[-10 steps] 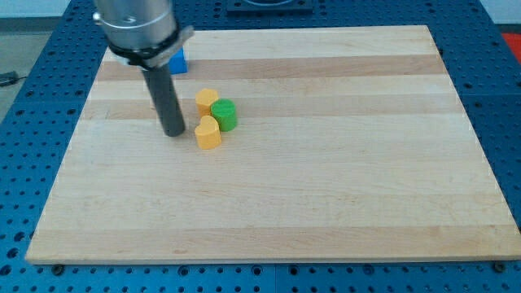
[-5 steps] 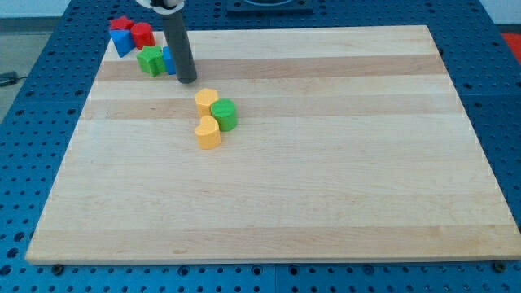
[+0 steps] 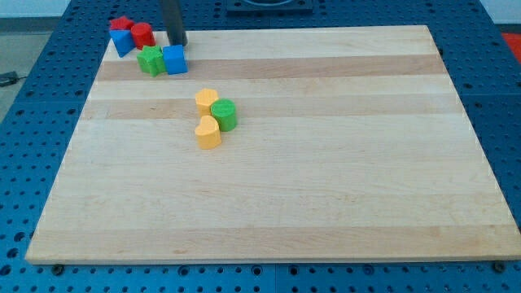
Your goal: Move the blue cube into the yellow heart
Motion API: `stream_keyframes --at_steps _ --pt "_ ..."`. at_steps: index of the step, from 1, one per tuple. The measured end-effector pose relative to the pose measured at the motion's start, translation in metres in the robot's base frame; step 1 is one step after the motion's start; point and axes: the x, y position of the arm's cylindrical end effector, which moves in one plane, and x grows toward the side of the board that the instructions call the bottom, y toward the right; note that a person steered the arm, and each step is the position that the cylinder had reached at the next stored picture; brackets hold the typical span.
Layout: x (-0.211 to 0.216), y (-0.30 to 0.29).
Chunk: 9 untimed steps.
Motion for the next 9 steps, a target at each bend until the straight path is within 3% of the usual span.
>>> stream_keyframes --at_steps 1,4,9 --pt "0.018 -0.015" --pt "0.046 0.042" --pt "0.135 0.03"
